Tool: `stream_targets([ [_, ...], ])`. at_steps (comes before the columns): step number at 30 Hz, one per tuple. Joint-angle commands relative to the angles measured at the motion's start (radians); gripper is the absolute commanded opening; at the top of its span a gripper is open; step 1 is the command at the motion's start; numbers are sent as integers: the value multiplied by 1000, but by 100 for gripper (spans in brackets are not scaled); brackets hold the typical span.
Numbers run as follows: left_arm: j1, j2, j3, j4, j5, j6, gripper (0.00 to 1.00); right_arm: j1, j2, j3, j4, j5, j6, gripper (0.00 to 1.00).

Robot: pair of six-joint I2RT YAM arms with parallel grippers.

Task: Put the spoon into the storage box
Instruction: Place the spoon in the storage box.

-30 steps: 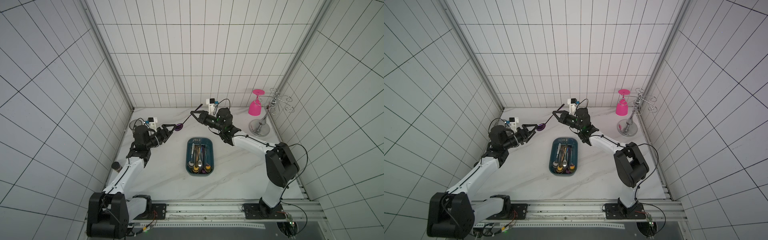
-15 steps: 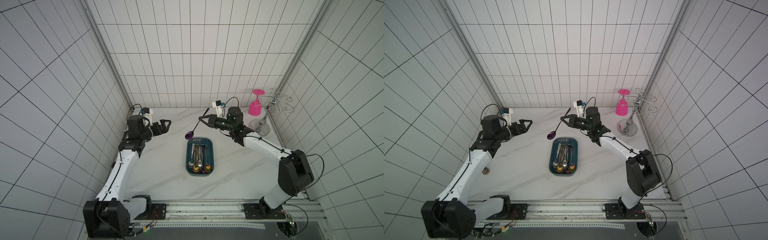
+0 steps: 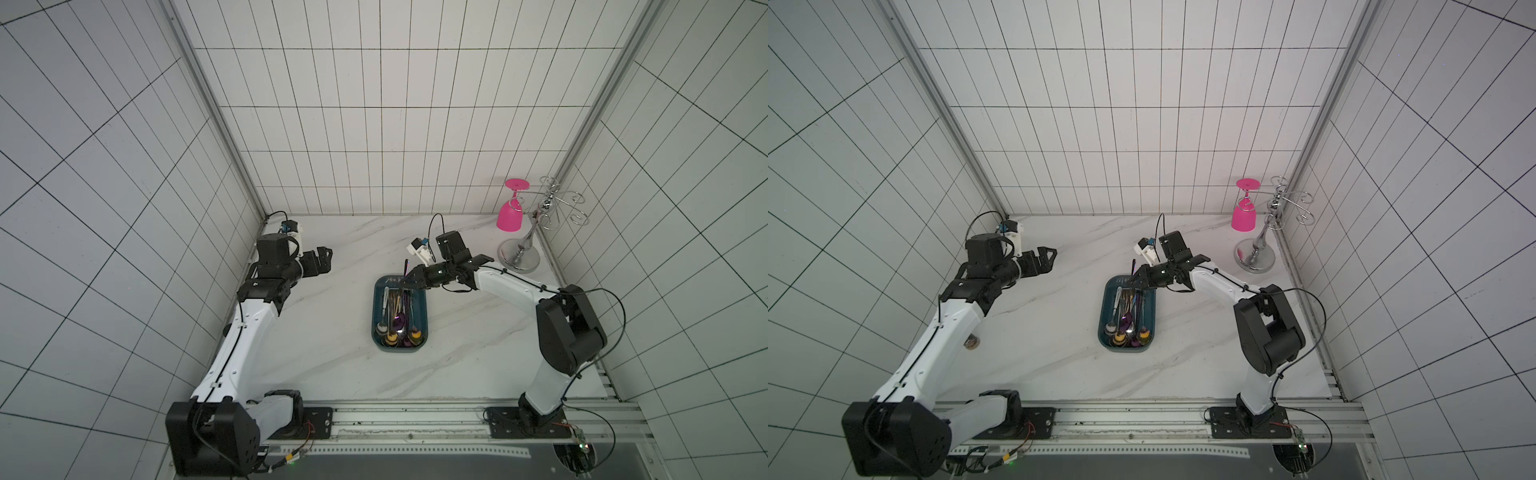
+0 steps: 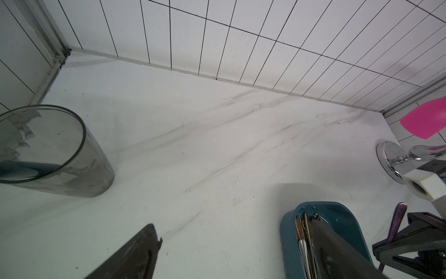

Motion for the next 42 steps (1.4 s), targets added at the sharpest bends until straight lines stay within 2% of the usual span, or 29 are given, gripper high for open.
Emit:
stream_targets([
  [1,-2,-7,12,8,-17,22,99,-2,29,78,-138,-18,-159,0],
  [4,-2,-2,13,9,-13,21,99,-3,60,93,-181,-16,-206,0],
  [16,-16,5,19,19,-32,36,99,21,102,44,-107,9,-172,0],
  [19,-15,6,16,22,-35,36,99,26,106,48,-123,24,-174,6],
  [25,-15,6,3,38,-70,29,99,35,73,43,-158,59,-202,28],
  [32,-8,9,-11,65,-205,8,99,33,-36,25,-192,185,-234,39],
  [38,-7,0,-60,151,-268,45,99,34,-191,-29,-214,365,-265,45],
  [42,-8,12,-142,299,-307,79,99,29,-322,-110,-183,551,-289,52],
])
